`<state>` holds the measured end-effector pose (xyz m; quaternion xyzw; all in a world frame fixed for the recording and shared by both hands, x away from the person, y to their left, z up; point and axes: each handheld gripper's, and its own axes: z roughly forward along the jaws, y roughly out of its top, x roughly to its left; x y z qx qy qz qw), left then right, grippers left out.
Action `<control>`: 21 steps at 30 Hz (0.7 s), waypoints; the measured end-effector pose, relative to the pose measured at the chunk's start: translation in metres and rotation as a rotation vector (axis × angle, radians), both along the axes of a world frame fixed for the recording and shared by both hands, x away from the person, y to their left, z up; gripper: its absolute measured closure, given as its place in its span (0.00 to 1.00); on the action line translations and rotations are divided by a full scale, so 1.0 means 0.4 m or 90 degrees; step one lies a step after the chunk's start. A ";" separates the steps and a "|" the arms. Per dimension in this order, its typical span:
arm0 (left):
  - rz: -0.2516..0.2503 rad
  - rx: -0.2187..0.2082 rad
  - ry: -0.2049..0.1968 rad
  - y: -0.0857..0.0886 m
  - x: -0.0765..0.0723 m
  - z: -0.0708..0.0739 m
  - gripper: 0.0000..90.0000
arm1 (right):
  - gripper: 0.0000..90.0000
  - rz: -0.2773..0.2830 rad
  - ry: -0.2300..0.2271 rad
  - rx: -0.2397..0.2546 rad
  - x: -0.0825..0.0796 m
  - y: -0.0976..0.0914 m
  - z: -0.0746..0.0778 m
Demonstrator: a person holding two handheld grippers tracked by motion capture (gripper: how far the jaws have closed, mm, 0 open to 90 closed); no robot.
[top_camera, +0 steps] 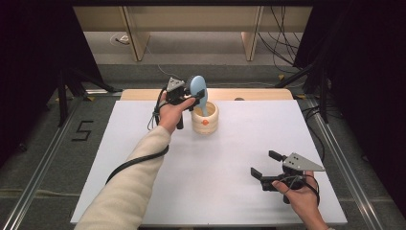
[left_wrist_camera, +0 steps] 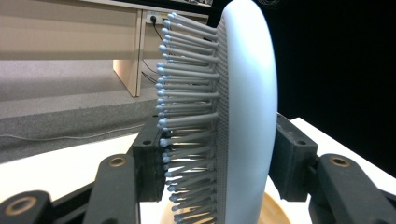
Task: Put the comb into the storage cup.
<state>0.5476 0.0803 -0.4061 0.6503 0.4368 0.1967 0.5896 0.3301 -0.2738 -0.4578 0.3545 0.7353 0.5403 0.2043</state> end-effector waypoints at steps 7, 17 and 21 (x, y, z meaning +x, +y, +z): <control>0.012 -0.004 0.014 0.025 -0.003 -0.005 0.49 | 0.06 0.000 0.004 -0.001 0.000 0.001 -0.001; 0.027 -0.009 0.033 0.051 -0.009 -0.018 0.47 | 0.06 0.001 0.004 -0.002 0.000 0.002 -0.002; 0.036 -0.008 0.038 0.057 -0.009 -0.023 0.46 | 0.06 0.001 0.004 -0.003 0.000 0.003 -0.002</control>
